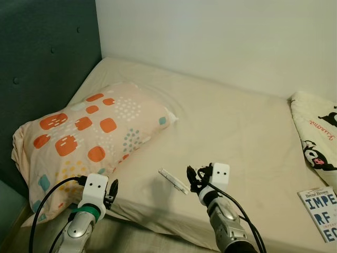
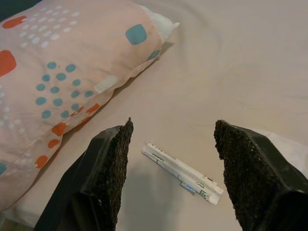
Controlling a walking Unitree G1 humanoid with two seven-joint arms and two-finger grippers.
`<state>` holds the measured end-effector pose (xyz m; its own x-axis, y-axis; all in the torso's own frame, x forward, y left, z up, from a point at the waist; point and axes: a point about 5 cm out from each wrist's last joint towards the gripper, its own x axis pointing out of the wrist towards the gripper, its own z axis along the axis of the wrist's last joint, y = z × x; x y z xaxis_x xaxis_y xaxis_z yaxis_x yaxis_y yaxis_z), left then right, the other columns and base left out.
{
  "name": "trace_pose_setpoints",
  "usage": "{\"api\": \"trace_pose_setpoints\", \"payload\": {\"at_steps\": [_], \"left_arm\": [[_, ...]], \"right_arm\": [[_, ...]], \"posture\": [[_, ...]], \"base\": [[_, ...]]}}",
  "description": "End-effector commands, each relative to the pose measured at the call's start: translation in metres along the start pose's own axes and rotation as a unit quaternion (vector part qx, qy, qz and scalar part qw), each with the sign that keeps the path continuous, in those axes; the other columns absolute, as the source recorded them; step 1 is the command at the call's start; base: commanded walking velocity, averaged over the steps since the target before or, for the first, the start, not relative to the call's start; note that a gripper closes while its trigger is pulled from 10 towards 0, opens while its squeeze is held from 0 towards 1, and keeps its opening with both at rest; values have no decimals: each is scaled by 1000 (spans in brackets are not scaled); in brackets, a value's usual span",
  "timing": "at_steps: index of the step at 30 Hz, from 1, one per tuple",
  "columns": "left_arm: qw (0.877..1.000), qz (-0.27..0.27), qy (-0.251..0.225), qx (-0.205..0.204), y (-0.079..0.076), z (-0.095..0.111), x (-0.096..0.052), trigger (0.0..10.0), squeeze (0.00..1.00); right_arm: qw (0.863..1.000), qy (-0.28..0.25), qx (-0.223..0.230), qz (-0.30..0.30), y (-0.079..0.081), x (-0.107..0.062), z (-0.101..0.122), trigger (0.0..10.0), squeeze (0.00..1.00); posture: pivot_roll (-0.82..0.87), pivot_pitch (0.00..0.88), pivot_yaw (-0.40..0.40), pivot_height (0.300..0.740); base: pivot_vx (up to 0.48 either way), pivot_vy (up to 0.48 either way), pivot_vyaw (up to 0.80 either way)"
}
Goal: Clean up the room
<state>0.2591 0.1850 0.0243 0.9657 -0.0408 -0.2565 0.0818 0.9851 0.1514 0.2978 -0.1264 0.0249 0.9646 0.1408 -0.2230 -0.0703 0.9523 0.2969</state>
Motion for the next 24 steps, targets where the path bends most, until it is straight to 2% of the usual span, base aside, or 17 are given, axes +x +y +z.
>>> {"api": "trace_pose_setpoints", "payload": {"at_steps": [1, 20, 24], "left_arm": [[1000, -1, 11, -5, -3, -5, -3, 10000, 0], [1000, -6, 12, 0, -4, -5, -3, 10000, 0], [1000, -5, 10, 3, -2, -3, -2, 10000, 0]], "right_arm": [[1000, 5, 5, -4, -2, -1, -1, 10000, 0], [1000, 6, 3, -4, -2, -2, -1, 10000, 0], [1000, 6, 2, -4, -2, -2, -1, 10000, 0]], "posture": [[190, 53, -64, 695], [190, 68, -64, 635], [190, 70, -63, 610]], "base": [[0, 0, 0], [0, 0, 0], [0, 0, 0]]}}
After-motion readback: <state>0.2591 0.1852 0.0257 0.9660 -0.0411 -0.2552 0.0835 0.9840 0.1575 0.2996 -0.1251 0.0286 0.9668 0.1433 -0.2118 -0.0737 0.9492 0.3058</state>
